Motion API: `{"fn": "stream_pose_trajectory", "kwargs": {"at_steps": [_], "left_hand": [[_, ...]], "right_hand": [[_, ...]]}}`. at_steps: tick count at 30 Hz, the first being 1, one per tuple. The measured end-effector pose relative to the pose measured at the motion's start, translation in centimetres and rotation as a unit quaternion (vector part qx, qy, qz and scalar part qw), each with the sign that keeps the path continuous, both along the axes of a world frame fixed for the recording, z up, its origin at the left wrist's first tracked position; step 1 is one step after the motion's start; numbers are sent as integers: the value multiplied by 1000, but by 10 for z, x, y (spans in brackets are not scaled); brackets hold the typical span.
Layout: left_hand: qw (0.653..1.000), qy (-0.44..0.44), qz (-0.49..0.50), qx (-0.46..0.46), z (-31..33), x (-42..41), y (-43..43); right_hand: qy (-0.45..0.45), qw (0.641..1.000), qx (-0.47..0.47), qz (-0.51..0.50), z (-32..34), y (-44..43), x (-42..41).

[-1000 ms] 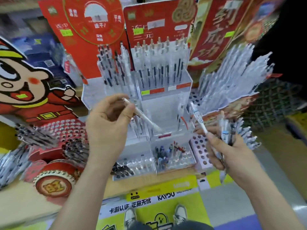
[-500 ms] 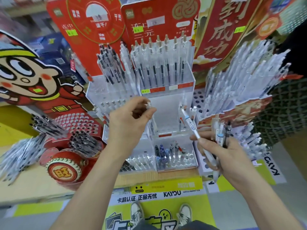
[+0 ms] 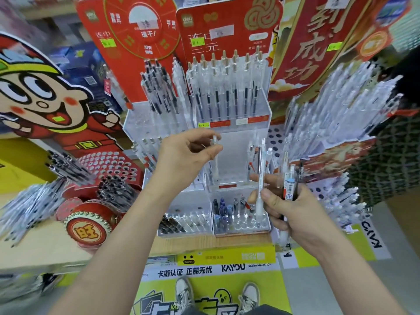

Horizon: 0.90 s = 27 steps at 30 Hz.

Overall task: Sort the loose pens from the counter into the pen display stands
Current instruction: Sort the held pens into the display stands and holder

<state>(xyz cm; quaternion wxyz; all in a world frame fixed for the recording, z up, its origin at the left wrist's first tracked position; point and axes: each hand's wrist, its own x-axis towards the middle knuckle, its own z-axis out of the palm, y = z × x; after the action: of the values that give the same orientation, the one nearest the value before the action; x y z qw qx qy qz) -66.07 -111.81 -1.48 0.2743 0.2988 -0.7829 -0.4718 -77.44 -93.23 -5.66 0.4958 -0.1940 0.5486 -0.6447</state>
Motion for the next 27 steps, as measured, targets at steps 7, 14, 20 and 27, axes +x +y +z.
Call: {"fn": "stream_pose_trajectory", "kwargs": {"at_steps": [7, 14, 20, 27], "left_hand": [[999, 1, 18, 38, 2, -3, -2], [1000, -2, -6, 27, -3, -3, -6], [998, 17, -36, 56, 0, -1, -5], [987, 46, -49, 144, 3, 1, -6]], "right_hand": [[-41, 999, -3, -2, -3, -4, 3], [-70, 998, 1, 3, -1, -4, 4], [-24, 998, 49, -23, 0, -14, 13], [89, 992, 88, -32, 4, -25, 24]]}}
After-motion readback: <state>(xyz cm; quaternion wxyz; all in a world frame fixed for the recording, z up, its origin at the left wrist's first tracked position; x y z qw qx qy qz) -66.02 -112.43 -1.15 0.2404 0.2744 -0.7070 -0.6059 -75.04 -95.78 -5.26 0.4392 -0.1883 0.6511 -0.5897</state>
